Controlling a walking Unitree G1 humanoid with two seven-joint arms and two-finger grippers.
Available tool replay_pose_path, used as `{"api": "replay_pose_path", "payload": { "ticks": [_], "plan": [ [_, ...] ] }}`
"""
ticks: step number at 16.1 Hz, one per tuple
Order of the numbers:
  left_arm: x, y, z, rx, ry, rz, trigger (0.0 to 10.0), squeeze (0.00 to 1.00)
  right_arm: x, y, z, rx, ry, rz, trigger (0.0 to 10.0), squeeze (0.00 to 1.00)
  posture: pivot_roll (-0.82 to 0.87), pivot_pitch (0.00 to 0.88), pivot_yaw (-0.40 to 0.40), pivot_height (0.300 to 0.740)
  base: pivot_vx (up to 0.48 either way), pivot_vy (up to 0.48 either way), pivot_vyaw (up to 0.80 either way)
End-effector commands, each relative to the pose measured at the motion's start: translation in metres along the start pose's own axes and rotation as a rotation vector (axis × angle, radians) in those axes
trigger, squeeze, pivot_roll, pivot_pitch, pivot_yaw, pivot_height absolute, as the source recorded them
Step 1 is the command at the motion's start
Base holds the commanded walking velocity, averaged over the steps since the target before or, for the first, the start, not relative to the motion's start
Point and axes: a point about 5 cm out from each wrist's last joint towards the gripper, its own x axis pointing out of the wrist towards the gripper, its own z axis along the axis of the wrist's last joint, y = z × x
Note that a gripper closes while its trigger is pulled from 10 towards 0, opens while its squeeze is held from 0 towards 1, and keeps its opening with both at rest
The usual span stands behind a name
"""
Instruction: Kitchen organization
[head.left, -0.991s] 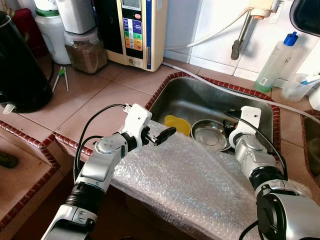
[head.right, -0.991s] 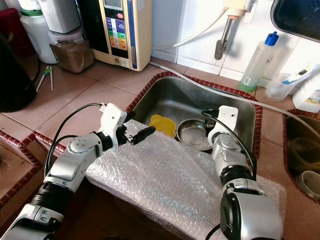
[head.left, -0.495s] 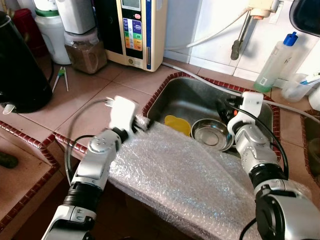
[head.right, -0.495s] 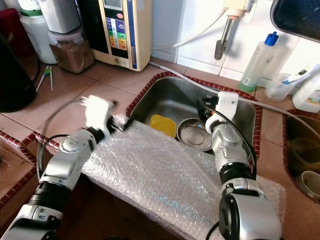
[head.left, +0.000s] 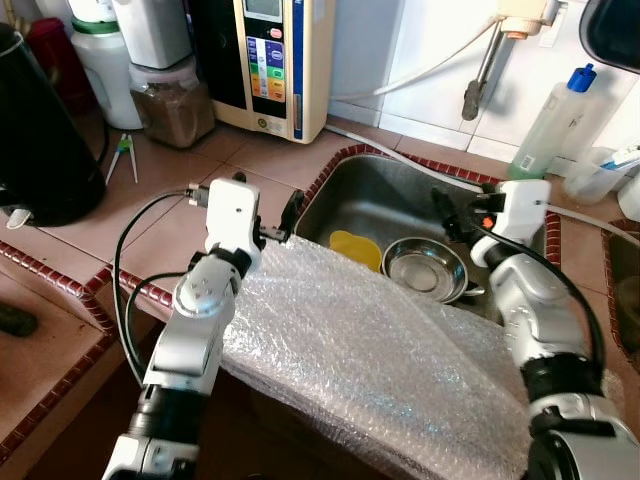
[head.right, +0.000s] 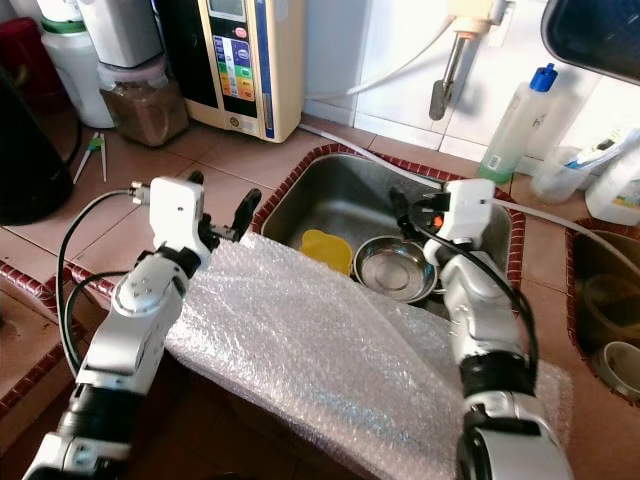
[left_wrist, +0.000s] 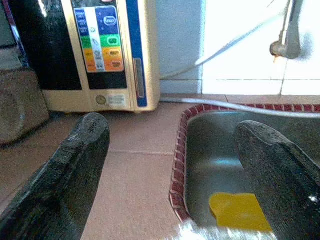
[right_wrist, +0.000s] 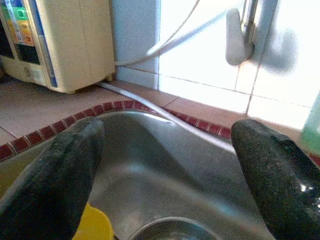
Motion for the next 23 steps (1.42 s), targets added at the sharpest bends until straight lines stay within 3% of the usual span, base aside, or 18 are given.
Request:
{"api": "replay_pose_path", "payload": {
  "ticks": [1, 3, 7, 10, 11, 17, 20, 22, 23],
  "plan": [
    [-0.010, 0.004, -0.004, -0.001, 0.029, 0.007, 10.0, 0.00, -0.005, -0.004, 0.008, -0.060, -0.005, 0.024, 10.0, 1.00, -0.01, 0.028, 0.033, 0.740, 0.000, 0.000, 0.00],
    [-0.023, 0.011, -0.009, 0.018, 0.057, 0.034, 10.0, 0.00, -0.014, -0.009, 0.013, -0.060, -0.014, -0.008, 10.0, 1.00, -0.02, 0.025, 0.037, 0.740, 0.000, 0.000, 0.00],
    [-0.039, 0.023, -0.012, 0.029, 0.118, 0.127, 10.0, 0.00, -0.030, 0.000, 0.016, -0.092, -0.025, -0.015, 10.0, 1.00, -0.02, 0.029, 0.062, 0.740, 0.000, 0.000, 0.00],
    [-0.049, 0.019, -0.016, 0.064, 0.142, 0.120, 10.0, 0.00, -0.039, 0.004, 0.015, -0.091, -0.008, -0.029, 10.0, 1.00, -0.02, 0.027, 0.047, 0.740, 0.000, 0.000, 0.00],
    [-0.052, 0.017, -0.020, 0.022, 0.163, 0.126, 10.0, 0.00, -0.043, 0.006, 0.014, -0.084, -0.002, -0.048, 10.0, 1.00, -0.02, 0.030, 0.039, 0.740, 0.000, 0.000, 0.00],
    [-0.041, 0.011, -0.017, -0.046, 0.154, 0.147, 10.0, 0.00, -0.044, 0.008, 0.018, -0.035, 0.004, -0.152, 10.0, 1.00, -0.04, 0.030, -0.034, 0.740, 0.000, 0.000, -0.26],
    [-0.040, 0.005, -0.021, -0.141, 0.166, 0.125, 10.0, 0.00, -0.040, 0.014, 0.020, -0.027, 0.015, -0.148, 10.0, 1.00, -0.05, 0.035, -0.058, 0.740, 0.000, 0.000, 0.00],
    [-0.041, 0.005, -0.023, -0.124, 0.180, 0.137, 10.0, 0.00, -0.041, 0.017, 0.015, -0.018, 0.037, -0.139, 10.0, 0.82, -0.05, 0.039, -0.047, 0.740, 0.000, 0.000, -0.64],
    [-0.041, 0.003, -0.024, -0.135, 0.191, 0.126, 10.0, 0.00, -0.041, 0.020, 0.012, -0.013, 0.044, -0.140, 10.0, 0.35, -0.05, 0.046, -0.028, 0.740, 0.000, 0.000, -0.79]
  ]
}}
